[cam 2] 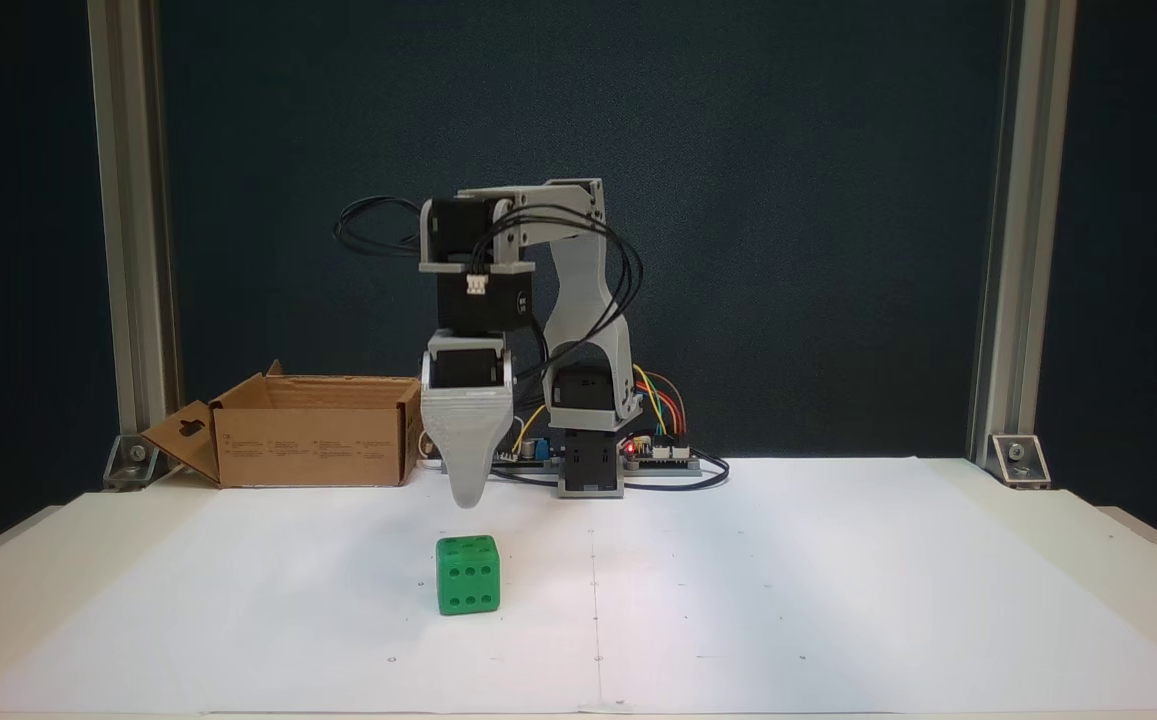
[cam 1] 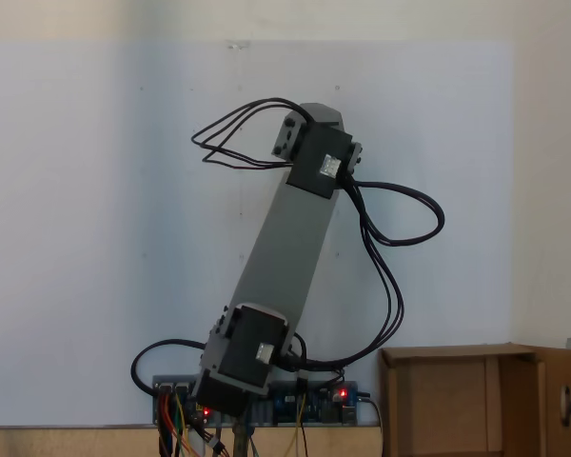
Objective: Grasp a green dice and put it in the bin.
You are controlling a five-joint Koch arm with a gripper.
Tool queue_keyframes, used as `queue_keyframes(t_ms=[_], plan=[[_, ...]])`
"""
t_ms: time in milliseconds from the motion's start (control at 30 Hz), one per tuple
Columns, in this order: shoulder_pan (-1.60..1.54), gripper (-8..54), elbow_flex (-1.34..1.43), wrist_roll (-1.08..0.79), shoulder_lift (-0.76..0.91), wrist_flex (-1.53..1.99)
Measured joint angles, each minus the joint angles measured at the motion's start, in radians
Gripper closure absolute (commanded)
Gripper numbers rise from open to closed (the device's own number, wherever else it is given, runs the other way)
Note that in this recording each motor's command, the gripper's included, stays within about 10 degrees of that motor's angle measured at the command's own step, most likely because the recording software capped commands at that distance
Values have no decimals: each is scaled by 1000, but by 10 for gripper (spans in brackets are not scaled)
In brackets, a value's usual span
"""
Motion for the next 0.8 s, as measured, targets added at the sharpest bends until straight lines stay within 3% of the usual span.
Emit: queue_keyframes(t_ms=[800], plan=[[6, 7, -2, 0, -57, -32]])
